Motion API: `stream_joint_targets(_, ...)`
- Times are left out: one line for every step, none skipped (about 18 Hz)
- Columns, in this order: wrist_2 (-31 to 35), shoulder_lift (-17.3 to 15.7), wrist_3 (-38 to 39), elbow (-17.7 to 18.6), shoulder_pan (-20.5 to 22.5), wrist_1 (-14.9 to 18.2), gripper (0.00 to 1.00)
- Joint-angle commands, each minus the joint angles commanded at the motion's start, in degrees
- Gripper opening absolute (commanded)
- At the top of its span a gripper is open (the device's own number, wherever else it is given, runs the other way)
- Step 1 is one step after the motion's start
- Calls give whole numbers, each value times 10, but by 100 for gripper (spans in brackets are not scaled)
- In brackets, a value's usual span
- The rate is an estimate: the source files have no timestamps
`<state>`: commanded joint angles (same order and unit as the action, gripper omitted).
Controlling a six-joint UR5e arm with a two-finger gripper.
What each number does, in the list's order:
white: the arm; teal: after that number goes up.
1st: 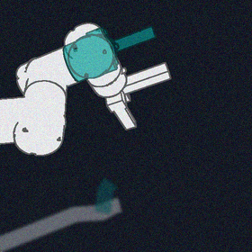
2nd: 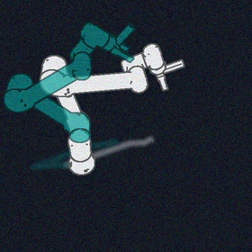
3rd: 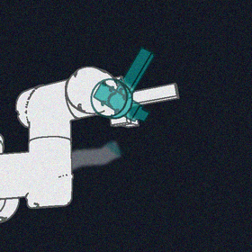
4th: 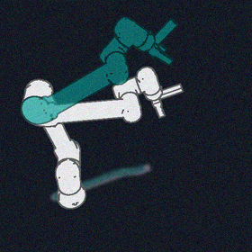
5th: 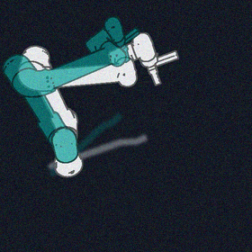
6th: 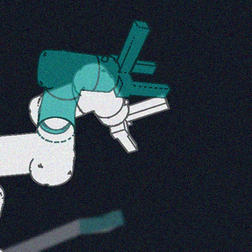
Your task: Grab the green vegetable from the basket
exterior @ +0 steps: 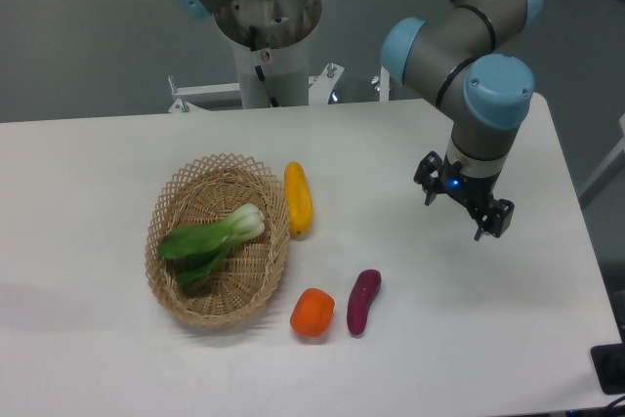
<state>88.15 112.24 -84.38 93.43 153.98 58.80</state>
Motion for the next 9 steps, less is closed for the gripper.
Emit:
stream_joint_targets(0,0,1,1,0,0,100)
stream_joint_targets(0,0,1,1,0,0,100)
stream_joint_targets(0,0,3,1,0,0,100)
stream_joint_targets(0,0,4,1,-1,0,100)
stream_joint_targets(0,0,4,1,-2,0,100)
stream_joint_targets(-1,-1,5,1,-2,2,100)
stream_joint_targets(0,-1,7,0,-3,3,100)
stream_joint_targets(0,-1,8,0,-8,4,100)
stream_joint_targets(0,-1,13,0,-10,5,100)
